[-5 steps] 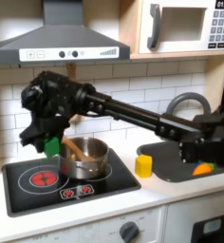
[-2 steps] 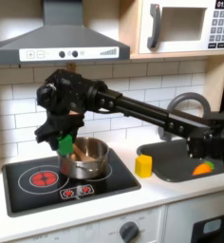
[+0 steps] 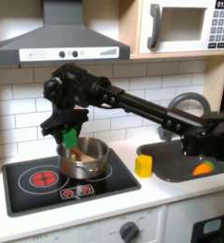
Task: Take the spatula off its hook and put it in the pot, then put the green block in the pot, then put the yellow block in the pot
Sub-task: 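Put the green block in the pot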
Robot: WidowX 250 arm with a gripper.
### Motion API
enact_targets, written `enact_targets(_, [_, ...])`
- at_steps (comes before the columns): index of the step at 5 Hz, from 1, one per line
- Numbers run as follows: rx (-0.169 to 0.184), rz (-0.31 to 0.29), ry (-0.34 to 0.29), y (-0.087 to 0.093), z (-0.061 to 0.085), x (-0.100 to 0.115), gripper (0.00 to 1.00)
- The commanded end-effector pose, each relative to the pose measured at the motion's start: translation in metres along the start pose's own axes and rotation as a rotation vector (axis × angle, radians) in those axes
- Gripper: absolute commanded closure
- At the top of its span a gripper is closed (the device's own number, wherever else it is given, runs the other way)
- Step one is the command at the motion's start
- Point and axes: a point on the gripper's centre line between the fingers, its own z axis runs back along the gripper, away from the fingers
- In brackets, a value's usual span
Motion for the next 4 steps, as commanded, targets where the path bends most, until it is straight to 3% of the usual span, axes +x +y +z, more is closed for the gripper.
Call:
enact_targets(1, [0.029,-0.026,0.029,-0.011,-0.017,0.007,1.00])
enact_targets(4, [0.040,-0.027,0.064,-0.007,-0.040,-0.008,1.00])
